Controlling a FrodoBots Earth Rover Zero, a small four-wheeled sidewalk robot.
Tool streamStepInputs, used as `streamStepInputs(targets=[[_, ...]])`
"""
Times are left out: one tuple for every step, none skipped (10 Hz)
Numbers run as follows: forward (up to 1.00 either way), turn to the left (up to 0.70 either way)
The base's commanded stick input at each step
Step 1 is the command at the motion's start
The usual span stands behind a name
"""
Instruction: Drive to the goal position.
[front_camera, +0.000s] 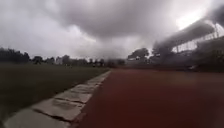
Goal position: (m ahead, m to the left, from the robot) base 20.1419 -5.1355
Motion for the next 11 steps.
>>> streamStepInputs(targets=[[0.50, 0.00], [0.50, 0.00], [0.50, 0.00], [0.50, 0.00], [0.50, 0.00], [0.50, 0.00], [0.50, 0.00], [0.50, 0.00], [0.50, 0.00], [0.50, 0.00], [0.50, 0.00]])
